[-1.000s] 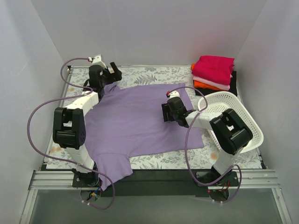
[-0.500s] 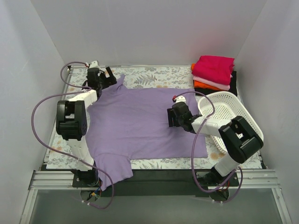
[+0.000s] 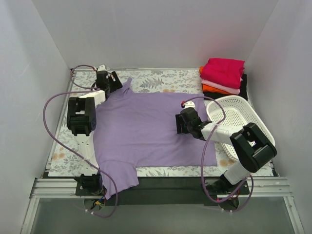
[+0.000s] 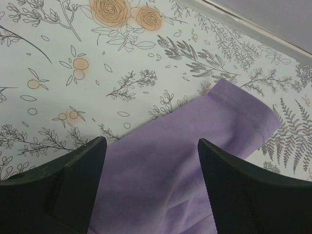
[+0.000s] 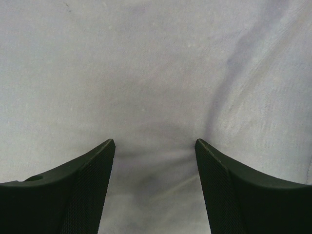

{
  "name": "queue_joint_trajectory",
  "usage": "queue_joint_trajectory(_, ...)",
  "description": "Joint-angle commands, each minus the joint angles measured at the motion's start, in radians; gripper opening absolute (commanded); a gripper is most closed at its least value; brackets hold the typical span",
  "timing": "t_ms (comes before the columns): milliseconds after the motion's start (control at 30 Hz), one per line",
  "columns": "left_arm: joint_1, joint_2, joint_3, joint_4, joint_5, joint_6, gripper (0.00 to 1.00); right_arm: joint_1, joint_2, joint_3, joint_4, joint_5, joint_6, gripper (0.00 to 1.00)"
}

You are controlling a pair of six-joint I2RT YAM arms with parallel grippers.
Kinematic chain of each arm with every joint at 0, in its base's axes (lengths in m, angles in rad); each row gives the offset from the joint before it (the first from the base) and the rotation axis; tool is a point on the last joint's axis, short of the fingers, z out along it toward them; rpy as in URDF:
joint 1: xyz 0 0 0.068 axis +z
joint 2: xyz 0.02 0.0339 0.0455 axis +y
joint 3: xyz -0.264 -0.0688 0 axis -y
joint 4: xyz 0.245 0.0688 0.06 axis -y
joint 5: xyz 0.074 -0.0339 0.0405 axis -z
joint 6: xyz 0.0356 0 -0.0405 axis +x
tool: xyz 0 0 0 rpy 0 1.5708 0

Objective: Fold and stack the t-shirts
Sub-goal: Flatten the tshirt out

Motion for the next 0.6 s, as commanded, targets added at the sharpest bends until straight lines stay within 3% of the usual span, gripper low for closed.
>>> queue_joint_trajectory(0, -0.016, -0.001, 0.037, -0.007, 0.002, 0.015, 0.69, 0.004, 0.034, -0.062, -0.197, -0.033, 0.027, 0.61)
queue_joint_trajectory(267, -0.040, 0.082, 0.124, -0.107, -0.004, 0.044, 0.51, 0.004, 0.020, -0.070, -0.189, -0.036, 0.020, 0.61)
queue_joint_trajectory(333, -0.039, 0.093, 0.130, -0.119, -0.004, 0.047, 0.42, 0.005, 0.014, -0.074, -0.186, -0.036, 0.020, 0.61)
queue_joint_trajectory(367, -0.040, 0.095, 0.129, -0.119, -0.012, 0.049, 0.28, 0.005, 0.012, -0.074, -0.184, -0.036, 0.020, 0.61)
queue_joint_trajectory(467, -0.040, 0.079, 0.123, -0.119, -0.055, 0.049, 0.00, 0.005, 0.011, -0.077, -0.183, -0.038, 0.019, 0.62)
queue_joint_trajectory(567, -0.040, 0.033, 0.097, -0.104, -0.118, 0.051, 0.00, 0.007, 0.008, -0.080, -0.180, -0.041, 0.019, 0.61)
